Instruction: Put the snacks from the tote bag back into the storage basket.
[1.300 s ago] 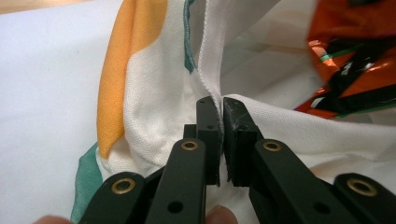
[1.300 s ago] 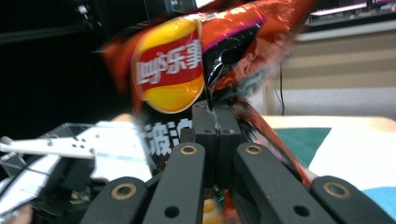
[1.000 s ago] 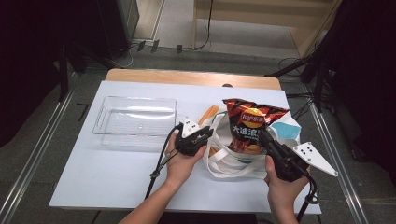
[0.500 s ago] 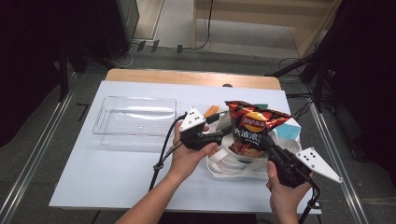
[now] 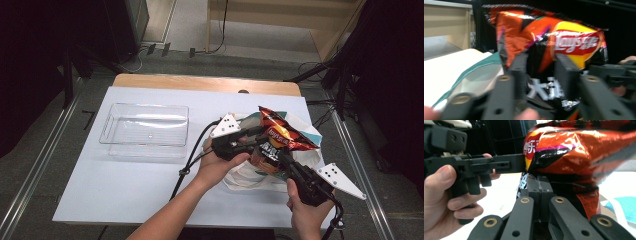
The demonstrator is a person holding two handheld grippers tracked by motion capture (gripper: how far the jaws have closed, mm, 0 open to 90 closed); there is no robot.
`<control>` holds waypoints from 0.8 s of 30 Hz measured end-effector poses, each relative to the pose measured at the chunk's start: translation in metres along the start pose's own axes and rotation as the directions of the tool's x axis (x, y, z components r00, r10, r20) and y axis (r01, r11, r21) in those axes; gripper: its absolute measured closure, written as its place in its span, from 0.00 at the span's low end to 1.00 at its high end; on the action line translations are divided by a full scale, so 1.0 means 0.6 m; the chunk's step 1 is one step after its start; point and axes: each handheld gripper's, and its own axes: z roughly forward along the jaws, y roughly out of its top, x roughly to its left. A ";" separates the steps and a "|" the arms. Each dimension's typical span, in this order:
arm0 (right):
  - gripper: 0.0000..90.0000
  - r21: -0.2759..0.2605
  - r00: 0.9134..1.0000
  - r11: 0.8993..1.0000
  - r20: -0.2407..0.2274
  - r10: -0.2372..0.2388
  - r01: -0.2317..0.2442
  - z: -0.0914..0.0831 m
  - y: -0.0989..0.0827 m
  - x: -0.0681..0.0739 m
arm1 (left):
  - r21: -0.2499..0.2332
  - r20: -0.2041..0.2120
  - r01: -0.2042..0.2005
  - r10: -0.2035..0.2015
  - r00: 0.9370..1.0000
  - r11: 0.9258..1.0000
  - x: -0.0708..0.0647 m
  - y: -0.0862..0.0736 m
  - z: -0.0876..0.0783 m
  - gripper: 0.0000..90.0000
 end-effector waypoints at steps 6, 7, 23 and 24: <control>1.00 -0.016 1.000 1.000 0.014 -0.005 0.005 -0.010 0.006 -0.003 | -0.027 -0.022 0.083 -0.084 0.996 0.996 0.029 -0.001 -0.013 0.57; 1.00 -0.023 1.000 1.000 0.011 -0.005 0.005 -0.013 0.007 -0.005 | -0.036 -0.022 0.088 -0.089 0.996 0.995 0.031 -0.001 -0.014 0.47; 1.00 -0.062 0.993 0.997 -0.101 -0.057 0.051 -0.047 0.016 -0.013 | -0.030 0.240 0.063 -0.054 0.969 0.998 0.017 0.016 0.003 0.15; 1.00 -0.063 0.992 0.996 -0.112 -0.062 0.056 -0.047 0.016 -0.012 | -0.026 0.236 0.054 -0.046 0.971 0.998 0.015 0.017 0.002 0.15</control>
